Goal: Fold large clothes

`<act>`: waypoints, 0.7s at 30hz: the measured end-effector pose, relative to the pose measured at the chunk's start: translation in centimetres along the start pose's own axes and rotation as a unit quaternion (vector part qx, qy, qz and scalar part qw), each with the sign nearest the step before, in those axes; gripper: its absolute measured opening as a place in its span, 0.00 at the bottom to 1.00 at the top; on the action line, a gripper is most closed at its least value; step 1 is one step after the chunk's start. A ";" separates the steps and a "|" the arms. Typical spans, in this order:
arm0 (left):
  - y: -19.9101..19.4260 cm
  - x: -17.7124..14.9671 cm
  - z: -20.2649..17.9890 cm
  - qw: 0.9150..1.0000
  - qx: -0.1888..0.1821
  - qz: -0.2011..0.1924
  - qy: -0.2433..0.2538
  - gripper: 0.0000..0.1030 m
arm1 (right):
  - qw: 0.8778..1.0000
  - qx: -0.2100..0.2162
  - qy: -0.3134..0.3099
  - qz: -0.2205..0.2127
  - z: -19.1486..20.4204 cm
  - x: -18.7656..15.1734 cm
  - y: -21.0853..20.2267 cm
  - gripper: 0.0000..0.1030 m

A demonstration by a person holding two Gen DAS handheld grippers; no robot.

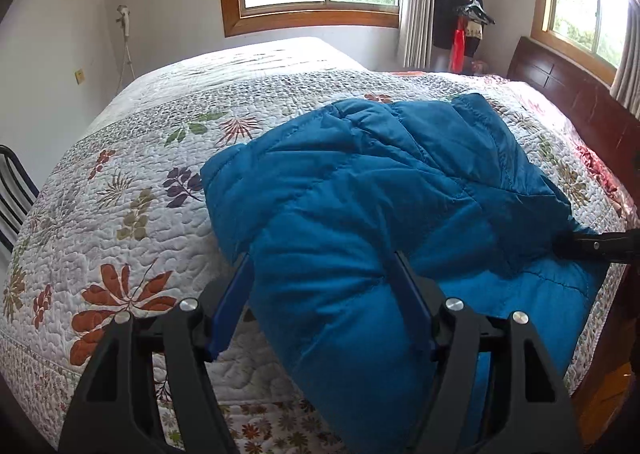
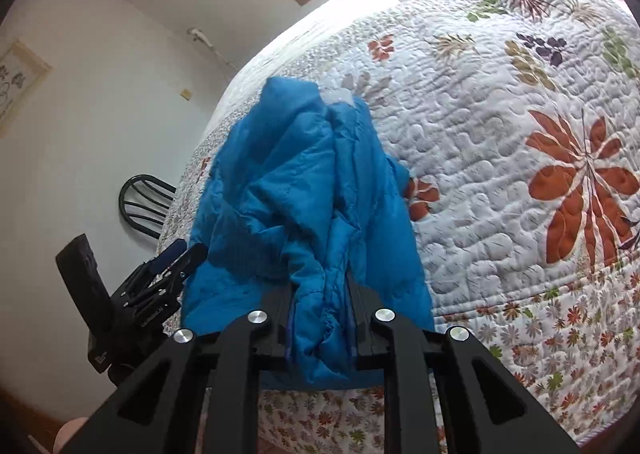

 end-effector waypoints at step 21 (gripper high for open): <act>1.2 0.1 -1.7 0.999 -0.030 0.009 0.006 0.68 | 0.979 -0.106 -0.172 -0.032 6.8 8.6 -0.7 0.46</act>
Point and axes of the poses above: each gripper's, at about its wrist camera, not at the fingertips, and y roughly the way its jaws point, z to its left, x to its top, the point moved 8 cm from there along y, roughly the way its jaws point, and after that the axes turned 2 degrees about -z, right-handed, at the moved point
